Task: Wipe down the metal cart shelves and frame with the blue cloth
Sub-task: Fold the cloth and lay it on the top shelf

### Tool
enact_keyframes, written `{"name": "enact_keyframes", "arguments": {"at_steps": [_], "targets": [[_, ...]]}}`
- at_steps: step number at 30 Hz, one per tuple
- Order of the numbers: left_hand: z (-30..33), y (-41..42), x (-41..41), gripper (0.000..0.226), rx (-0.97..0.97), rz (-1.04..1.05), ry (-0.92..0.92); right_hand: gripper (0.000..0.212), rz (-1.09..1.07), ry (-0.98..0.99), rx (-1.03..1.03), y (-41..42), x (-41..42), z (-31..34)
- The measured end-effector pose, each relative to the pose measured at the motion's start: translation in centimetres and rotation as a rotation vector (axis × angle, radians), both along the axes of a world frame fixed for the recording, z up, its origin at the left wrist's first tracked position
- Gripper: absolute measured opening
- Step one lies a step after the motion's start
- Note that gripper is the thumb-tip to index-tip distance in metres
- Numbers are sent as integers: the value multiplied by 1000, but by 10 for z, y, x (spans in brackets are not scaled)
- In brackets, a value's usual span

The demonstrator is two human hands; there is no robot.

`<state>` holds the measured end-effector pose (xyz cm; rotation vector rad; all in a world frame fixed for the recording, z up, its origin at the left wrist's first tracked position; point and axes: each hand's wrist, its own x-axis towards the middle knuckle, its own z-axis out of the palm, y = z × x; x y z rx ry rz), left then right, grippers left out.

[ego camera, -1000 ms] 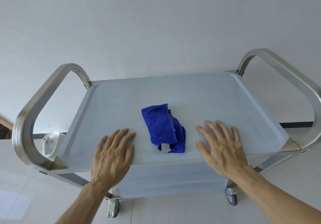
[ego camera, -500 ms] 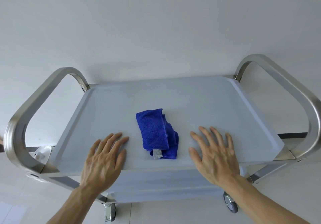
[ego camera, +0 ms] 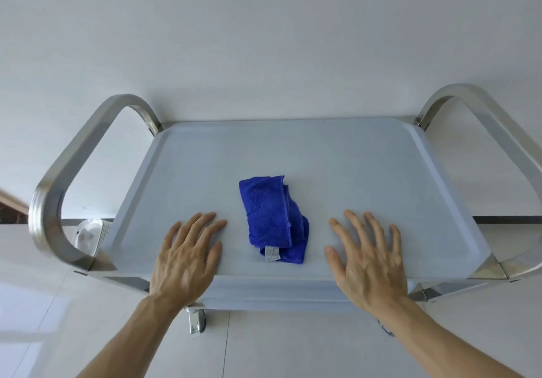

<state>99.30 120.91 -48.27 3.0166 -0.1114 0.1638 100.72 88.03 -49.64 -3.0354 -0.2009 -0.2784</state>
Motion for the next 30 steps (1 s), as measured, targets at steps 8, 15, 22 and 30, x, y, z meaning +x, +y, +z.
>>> {"name": "enact_keyframes", "arguments": {"at_steps": [8,15,22,30], "targets": [[0,0,2,46,-17,-21,7,55,3,-7,3,-1,2,-1],[3,3,8,48,-41,-32,84,59,-17,121,-17,0,6,11],[28,17,16,54,-338,-83,396,51,-162,508,98,14,19,49],[79,11,29,21,-926,184,352,44,-323,649,337,108,62,103]]}}
